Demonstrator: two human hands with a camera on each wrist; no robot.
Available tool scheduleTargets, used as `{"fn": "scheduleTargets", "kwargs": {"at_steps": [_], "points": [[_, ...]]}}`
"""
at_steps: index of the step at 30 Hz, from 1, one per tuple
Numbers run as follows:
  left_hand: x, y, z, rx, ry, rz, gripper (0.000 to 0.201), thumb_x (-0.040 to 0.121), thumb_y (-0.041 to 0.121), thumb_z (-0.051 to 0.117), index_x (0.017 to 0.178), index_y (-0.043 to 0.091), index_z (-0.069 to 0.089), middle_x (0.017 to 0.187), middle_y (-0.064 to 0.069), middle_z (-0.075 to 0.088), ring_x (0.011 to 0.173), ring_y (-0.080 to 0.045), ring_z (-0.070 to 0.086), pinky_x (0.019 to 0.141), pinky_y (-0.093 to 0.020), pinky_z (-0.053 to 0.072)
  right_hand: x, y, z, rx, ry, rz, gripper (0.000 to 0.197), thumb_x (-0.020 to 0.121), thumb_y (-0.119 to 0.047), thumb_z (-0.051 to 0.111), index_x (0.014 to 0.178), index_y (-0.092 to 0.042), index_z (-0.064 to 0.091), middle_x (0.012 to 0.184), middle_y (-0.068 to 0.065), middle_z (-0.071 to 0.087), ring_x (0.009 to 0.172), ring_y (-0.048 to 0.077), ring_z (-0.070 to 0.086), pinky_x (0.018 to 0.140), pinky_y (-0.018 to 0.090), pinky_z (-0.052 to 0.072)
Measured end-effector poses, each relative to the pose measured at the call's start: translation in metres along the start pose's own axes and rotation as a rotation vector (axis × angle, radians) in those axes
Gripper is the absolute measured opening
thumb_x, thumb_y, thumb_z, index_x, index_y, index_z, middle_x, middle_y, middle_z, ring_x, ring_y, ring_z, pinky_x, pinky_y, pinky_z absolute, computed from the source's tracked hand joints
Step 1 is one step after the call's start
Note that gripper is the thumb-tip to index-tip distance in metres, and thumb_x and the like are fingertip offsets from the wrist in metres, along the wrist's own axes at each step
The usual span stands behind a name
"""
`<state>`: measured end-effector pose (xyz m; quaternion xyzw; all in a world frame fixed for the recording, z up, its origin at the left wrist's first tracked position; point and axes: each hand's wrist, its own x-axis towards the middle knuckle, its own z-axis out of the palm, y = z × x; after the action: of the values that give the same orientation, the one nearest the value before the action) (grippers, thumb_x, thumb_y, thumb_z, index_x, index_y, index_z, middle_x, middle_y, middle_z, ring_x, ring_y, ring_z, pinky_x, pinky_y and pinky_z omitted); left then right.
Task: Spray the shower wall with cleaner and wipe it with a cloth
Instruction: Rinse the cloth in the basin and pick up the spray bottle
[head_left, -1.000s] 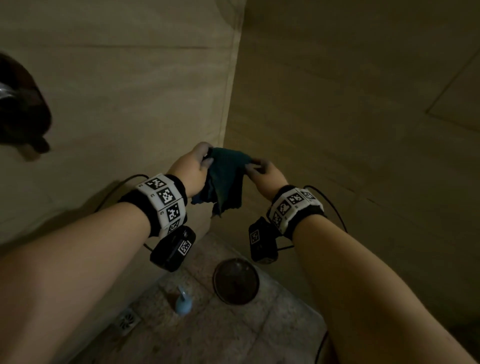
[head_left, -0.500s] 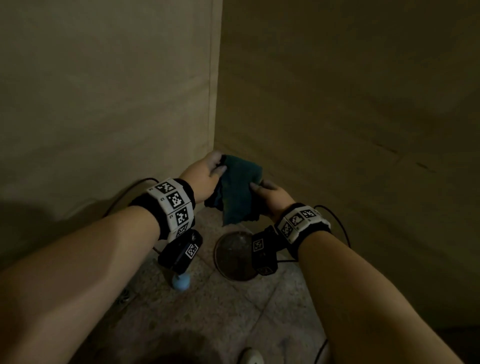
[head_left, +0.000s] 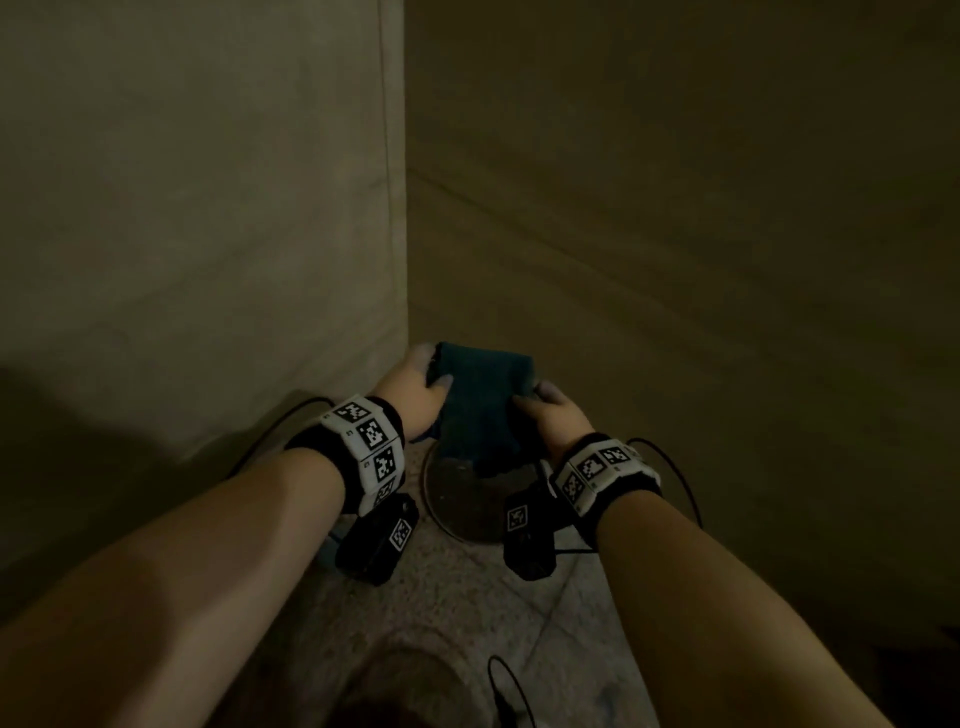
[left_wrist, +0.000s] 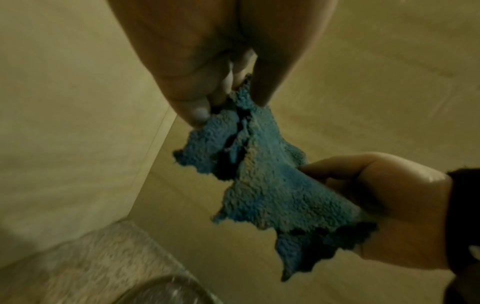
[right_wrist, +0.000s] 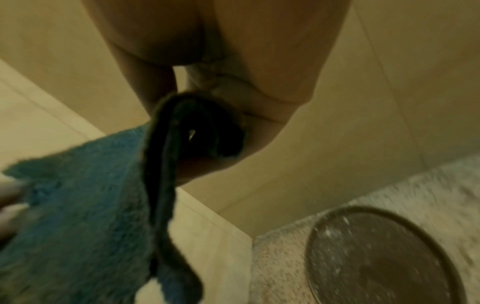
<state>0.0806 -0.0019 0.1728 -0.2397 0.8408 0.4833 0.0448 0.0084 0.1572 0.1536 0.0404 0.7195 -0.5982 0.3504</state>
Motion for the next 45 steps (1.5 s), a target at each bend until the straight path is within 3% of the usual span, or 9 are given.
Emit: {"fn": "scheduleTargets", "kwargs": {"at_steps": [4,8,11,13,17,23,30,39,45], "points": [[0.027,-0.056,0.038,-0.008,0.02,-0.028,0.046,0.097,0.019,0.048,0.14,0.009,0.034,0.144,-0.014,0.041,0.131,-0.032,0.042,0.107,-0.038,0.038,0.042,0.06,0.002,0.034,0.024,0.02,0.022,0.094,-0.005,0.05,0.088,-0.024,0.06,0.113,0.015,0.061,0.11,0.039,0.059,0.101,0.055,0.044],[0.05,-0.104,0.067,-0.088,-0.026,-0.069,0.049,0.097,0.015,0.049,0.142,0.01,0.03,0.144,-0.014,0.038,0.131,-0.031,0.041,0.109,-0.039,0.037,0.08,0.108,0.004,0.104,0.033,-0.001,0.025,0.096,-0.001,0.047,0.088,-0.022,0.058,0.094,0.009,0.063,0.083,0.027,0.061,0.079,0.041,0.051],[0.061,-0.131,0.081,-0.132,-0.025,-0.095,0.052,0.096,0.012,0.05,0.143,0.01,0.029,0.146,-0.014,0.038,0.129,-0.032,0.042,0.109,-0.042,0.038,0.102,0.134,0.009,0.101,0.009,-0.007,0.025,0.097,-0.001,0.046,0.088,-0.022,0.057,0.091,0.005,0.062,0.079,0.022,0.06,0.073,0.035,0.05],[0.065,-0.144,0.09,-0.13,-0.018,-0.109,0.054,0.096,0.011,0.049,0.145,0.011,0.027,0.147,-0.014,0.038,0.129,-0.031,0.043,0.106,-0.038,0.04,0.115,0.148,0.011,0.099,-0.003,-0.02,0.023,0.097,-0.002,0.045,0.091,-0.02,0.057,0.099,0.009,0.061,0.08,0.022,0.059,0.074,0.036,0.049],[0.076,-0.165,0.11,-0.133,-0.01,-0.134,0.052,0.098,0.01,0.046,0.145,0.013,0.025,0.143,-0.01,0.041,0.127,-0.029,0.045,0.093,-0.029,0.039,0.138,0.166,0.01,0.103,0.002,-0.011,0.03,0.098,-0.002,0.043,0.125,-0.012,0.052,0.113,0.011,0.061,0.088,0.025,0.059,0.08,0.037,0.05],[0.101,-0.184,0.14,-0.114,0.004,-0.158,0.057,0.095,0.012,0.05,0.147,0.017,0.026,0.137,-0.01,0.049,0.118,-0.031,0.052,0.09,-0.033,0.045,0.186,0.193,-0.003,0.002,0.015,0.038,0.032,0.095,-0.004,0.05,0.125,-0.011,0.053,0.127,0.016,0.058,0.11,0.033,0.058,0.104,0.048,0.043],[0.152,-0.208,0.185,-0.13,-0.062,-0.204,0.065,0.093,0.005,0.053,0.149,0.015,0.021,0.148,-0.01,0.038,0.132,-0.03,0.042,0.106,-0.038,0.04,0.246,0.23,-0.031,-0.11,0.005,0.088,0.044,0.093,-0.006,0.054,0.135,-0.012,0.045,0.132,0.015,0.055,0.116,0.036,0.056,0.101,0.046,0.046],[0.21,-0.241,0.241,0.054,-0.21,-0.293,0.071,0.093,0.019,0.056,0.151,0.019,0.015,0.151,-0.009,0.033,0.134,-0.028,0.04,0.107,-0.033,0.039,0.31,0.288,-0.05,-0.166,-0.025,0.187,0.059,0.093,-0.007,0.053,0.146,-0.02,0.033,0.142,0.01,0.049,0.124,0.033,0.051,0.108,0.048,0.039],[0.235,-0.256,0.258,0.039,-0.263,-0.32,0.07,0.093,0.013,0.054,0.151,0.017,0.015,0.148,-0.009,0.036,0.13,-0.03,0.043,0.106,-0.035,0.039,0.335,0.308,-0.055,-0.169,-0.041,0.199,0.073,0.086,-0.008,0.061,0.148,-0.026,0.027,0.142,0.009,0.049,0.125,0.033,0.051,0.108,0.05,0.04]]}}
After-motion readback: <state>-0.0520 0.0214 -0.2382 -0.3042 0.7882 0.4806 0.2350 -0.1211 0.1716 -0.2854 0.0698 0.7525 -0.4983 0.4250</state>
